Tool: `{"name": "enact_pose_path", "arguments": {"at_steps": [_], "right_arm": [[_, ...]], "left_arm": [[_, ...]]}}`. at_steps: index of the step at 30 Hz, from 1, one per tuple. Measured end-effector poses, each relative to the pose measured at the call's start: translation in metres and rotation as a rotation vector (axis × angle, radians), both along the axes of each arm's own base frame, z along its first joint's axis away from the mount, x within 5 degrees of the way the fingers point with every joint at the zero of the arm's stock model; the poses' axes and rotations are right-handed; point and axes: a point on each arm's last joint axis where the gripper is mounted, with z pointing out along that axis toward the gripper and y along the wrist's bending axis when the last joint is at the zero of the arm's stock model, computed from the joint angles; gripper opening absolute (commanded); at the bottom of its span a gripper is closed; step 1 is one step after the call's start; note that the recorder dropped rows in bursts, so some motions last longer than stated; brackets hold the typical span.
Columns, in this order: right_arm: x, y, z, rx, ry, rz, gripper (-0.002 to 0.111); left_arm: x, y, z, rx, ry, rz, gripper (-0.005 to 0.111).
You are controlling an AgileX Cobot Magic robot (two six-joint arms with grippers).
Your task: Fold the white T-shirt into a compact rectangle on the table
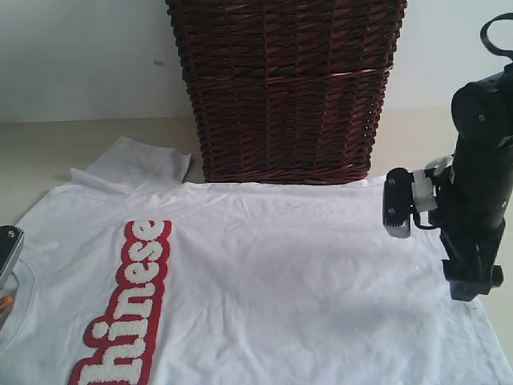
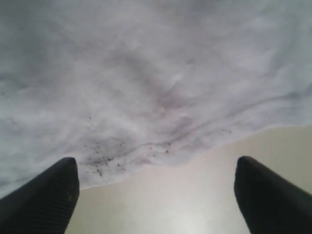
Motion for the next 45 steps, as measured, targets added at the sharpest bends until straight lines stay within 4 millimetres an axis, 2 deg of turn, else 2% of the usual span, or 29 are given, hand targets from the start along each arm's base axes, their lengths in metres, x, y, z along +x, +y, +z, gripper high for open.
{"name": "enact_pose_path", "arguments": {"at_steps": [7,14,20,25,37,42,44,45], "right_arm": [[0.004,0.0,-0.024,-0.02,0.065,0.123,0.083],[0.007,-0.004,-0.036,-0.076,0.085,0.2,0.083],[0.009,-0.004,-0.037,-0.076,0.072,0.212,0.083],[0.009,-0.003,-0.041,-0.087,0.085,0.225,0.091],[0.01,-0.003,-0.042,-0.092,0.088,0.217,0.09],[0.011,-0.003,-0.045,-0.096,0.098,0.215,0.087],[0.011,-0.003,-0.046,-0.103,0.109,0.215,0.079],[0.011,-0.003,-0.047,-0.104,0.109,0.216,0.068]], "left_arm": [[0.0,0.0,0.0,0.0,0.0,0.0,0.105],[0.0,0.0,0.0,0.0,0.0,0.0,0.105],[0.0,0.0,0.0,0.0,0.0,0.0,0.105],[0.0,0.0,0.0,0.0,0.0,0.0,0.105],[0.0,0.0,0.0,0.0,0.0,0.0,0.105],[0.0,0.0,0.0,0.0,-0.002,0.0,0.105],[0.0,0.0,0.0,0.0,-0.002,0.0,0.105],[0.0,0.0,0.0,0.0,-0.002,0.0,0.105]]}}
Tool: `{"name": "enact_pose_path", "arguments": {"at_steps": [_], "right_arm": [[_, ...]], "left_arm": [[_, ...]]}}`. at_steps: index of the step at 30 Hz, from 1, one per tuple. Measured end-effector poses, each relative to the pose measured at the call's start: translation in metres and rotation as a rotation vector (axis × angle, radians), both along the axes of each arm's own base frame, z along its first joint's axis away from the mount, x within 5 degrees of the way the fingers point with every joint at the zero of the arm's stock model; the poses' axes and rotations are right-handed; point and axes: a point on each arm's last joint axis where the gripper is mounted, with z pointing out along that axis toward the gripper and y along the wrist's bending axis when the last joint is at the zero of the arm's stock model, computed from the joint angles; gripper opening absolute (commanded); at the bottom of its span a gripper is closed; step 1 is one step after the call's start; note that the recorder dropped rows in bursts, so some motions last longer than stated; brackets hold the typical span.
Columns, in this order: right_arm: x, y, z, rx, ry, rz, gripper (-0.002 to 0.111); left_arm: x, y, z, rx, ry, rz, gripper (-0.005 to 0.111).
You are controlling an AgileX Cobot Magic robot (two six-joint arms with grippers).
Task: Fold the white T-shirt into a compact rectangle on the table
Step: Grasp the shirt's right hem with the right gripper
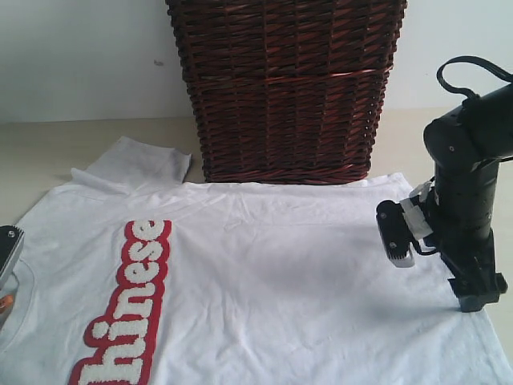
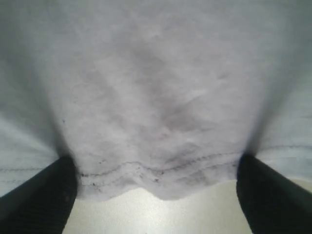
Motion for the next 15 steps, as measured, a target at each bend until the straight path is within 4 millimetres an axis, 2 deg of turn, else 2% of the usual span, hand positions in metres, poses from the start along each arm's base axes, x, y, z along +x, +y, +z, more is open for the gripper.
{"name": "enact_pose_path", "arguments": {"at_steps": [1,2,3,4,6,15], "right_arm": [[0.0002,0.0001,-0.0012,-0.007,0.006,0.006,0.061],[0.0009,-0.0002,-0.0014,-0.011,0.004,0.01,0.045],[0.0012,-0.0008,-0.0018,-0.017,0.004,0.015,0.037],[0.0014,-0.0011,-0.0017,-0.021,0.003,0.018,0.02],[0.0024,-0.0017,-0.0026,-0.029,-0.001,0.022,0.0],[0.0047,-0.0011,-0.0022,-0.032,-0.021,0.038,0.0]], "left_arm": [[0.0,0.0,0.0,0.0,0.0,0.0,0.105],[0.0,0.0,0.0,0.0,0.0,0.0,0.105],[0.0,0.0,0.0,0.0,0.0,0.0,0.105],[0.0,0.0,0.0,0.0,0.0,0.0,0.105],[0.0,0.0,0.0,0.0,0.0,0.0,0.105],[0.0,0.0,0.0,0.0,0.0,0.0,0.105]]}}
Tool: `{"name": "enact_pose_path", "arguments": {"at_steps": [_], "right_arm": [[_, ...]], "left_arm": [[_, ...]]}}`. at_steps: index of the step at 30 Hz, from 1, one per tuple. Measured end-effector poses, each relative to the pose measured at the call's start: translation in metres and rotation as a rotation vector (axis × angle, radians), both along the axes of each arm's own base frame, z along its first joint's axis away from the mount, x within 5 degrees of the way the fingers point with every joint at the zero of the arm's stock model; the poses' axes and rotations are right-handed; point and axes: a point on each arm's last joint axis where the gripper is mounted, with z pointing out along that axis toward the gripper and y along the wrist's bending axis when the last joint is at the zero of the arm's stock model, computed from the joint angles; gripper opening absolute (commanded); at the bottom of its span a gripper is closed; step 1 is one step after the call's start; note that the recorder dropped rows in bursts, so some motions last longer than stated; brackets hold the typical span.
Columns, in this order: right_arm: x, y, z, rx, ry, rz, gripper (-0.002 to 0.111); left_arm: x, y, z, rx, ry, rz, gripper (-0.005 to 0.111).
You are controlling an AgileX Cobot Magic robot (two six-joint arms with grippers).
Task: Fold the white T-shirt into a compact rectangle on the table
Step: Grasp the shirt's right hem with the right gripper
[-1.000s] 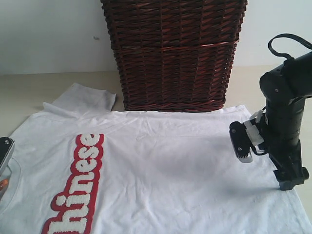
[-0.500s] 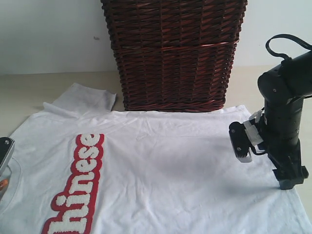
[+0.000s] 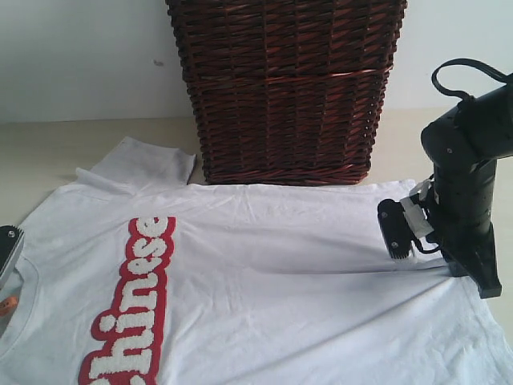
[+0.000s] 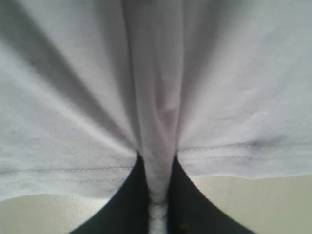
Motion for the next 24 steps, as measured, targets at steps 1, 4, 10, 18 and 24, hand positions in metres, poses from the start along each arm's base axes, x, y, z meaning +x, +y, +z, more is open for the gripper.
{"name": "enact_pose_path", "arguments": {"at_steps": [1,4,10,18,24], "right_arm": [[0.0,0.0,0.0,0.0,-0.001,-0.003,0.0],[-0.0001,0.0001,0.0,0.001,-0.003,-0.011,0.0],[-0.0001,0.0001,0.0,0.001,-0.003,-0.013,0.0],[0.0,0.0,0.0006,0.0,-0.005,-0.011,0.0],[0.0003,-0.0004,0.0007,-0.005,-0.007,-0.004,0.0]], "left_arm": [[0.0,0.0,0.0,0.0,0.0,0.0,0.105],[0.0,0.0,0.0,0.0,0.0,0.0,0.105],[0.0,0.0,0.0,0.0,0.0,0.0,0.105],[0.0,0.0,0.0,0.0,0.0,0.0,0.105],[0.0,0.0,0.0,0.0,0.0,0.0,0.105]]}}
